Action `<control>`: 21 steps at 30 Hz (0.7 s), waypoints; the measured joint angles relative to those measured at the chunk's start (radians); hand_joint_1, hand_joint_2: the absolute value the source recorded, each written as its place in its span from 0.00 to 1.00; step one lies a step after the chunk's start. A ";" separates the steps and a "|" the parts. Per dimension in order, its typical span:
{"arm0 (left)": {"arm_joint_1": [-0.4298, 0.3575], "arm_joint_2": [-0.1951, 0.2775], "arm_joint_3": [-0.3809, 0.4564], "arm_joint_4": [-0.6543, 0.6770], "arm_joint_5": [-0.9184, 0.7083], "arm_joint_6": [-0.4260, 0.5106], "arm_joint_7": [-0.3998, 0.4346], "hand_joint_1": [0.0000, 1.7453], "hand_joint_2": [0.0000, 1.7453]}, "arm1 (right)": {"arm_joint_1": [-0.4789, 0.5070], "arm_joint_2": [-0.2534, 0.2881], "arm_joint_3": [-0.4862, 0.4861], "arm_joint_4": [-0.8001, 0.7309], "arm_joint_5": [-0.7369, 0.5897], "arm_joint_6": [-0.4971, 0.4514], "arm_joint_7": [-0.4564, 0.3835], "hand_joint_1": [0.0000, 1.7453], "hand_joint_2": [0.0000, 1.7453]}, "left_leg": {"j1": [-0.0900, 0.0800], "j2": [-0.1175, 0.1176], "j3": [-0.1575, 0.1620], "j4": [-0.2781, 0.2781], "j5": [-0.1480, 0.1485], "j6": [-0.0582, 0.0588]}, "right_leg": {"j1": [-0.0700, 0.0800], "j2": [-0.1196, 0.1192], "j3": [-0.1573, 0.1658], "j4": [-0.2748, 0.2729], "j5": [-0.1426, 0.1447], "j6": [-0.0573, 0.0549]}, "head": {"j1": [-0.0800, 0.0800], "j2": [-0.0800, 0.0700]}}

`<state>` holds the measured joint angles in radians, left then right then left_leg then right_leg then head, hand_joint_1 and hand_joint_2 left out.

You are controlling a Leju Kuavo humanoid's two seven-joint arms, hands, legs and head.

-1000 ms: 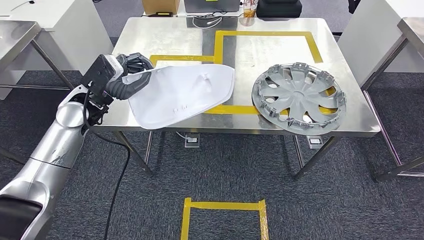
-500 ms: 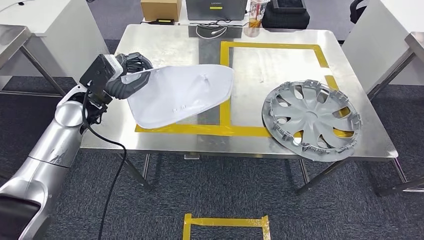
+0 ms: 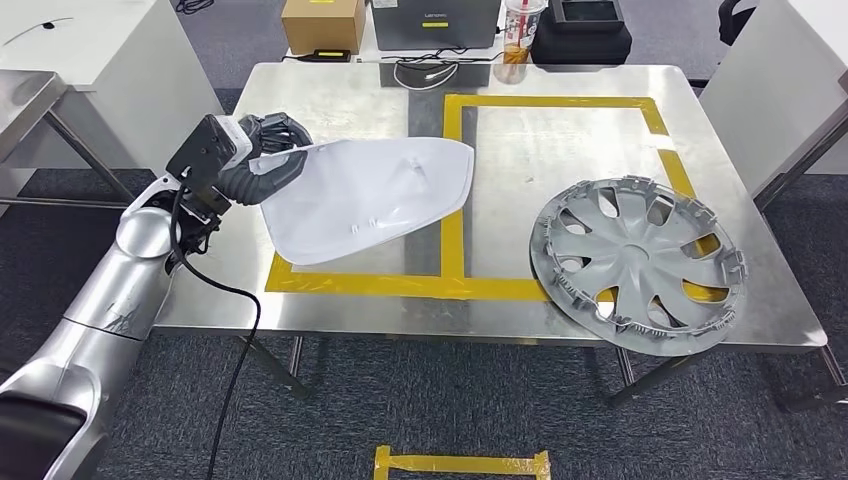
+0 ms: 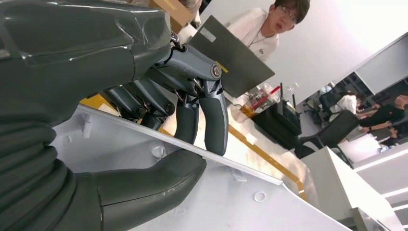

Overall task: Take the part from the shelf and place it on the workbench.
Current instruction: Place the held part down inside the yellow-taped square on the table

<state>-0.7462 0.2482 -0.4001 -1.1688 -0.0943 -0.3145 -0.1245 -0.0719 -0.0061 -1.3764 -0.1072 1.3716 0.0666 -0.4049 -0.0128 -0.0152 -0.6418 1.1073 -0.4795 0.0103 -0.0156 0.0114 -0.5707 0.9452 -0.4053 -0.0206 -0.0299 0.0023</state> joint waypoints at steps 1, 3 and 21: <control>0.004 0.000 -0.001 0.002 0.000 0.000 0.001 1.00 1.00 | 0.000 0.000 0.000 0.000 0.002 0.001 0.000 0.00 0.00 | 0.007 0.002 -0.042 0.073 -0.026 -0.006 | 0.000 0.000 0.006 0.001 -0.006 -0.004 | -0.001 0.000; 0.014 0.001 -0.003 0.007 -0.001 0.001 0.003 1.00 1.00 | 0.001 0.001 0.000 0.000 0.003 0.003 0.001 0.00 0.00 | 0.018 0.005 -0.107 0.160 -0.044 -0.016 | 0.000 0.002 0.017 0.004 -0.018 -0.004 | -0.001 0.000; 0.019 -0.035 -0.055 0.058 -0.023 -0.001 0.020 1.00 1.00 | -0.012 0.006 0.001 0.000 0.033 0.009 0.011 0.00 0.00 | 0.011 0.007 -0.005 -0.137 0.127 0.012 | 0.002 0.002 0.054 0.003 -0.068 0.030 | 0.002 0.000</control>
<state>-0.7268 0.2130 -0.4552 -1.1105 -0.1169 -0.3151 -0.1048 -0.0838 0.0004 -1.3749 -0.1068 1.4042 0.0752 -0.3942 -0.0019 -0.0085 -0.6470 0.9698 -0.3521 0.0225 -0.0133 0.0130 -0.5169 0.9486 -0.4734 0.0093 -0.0276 0.0023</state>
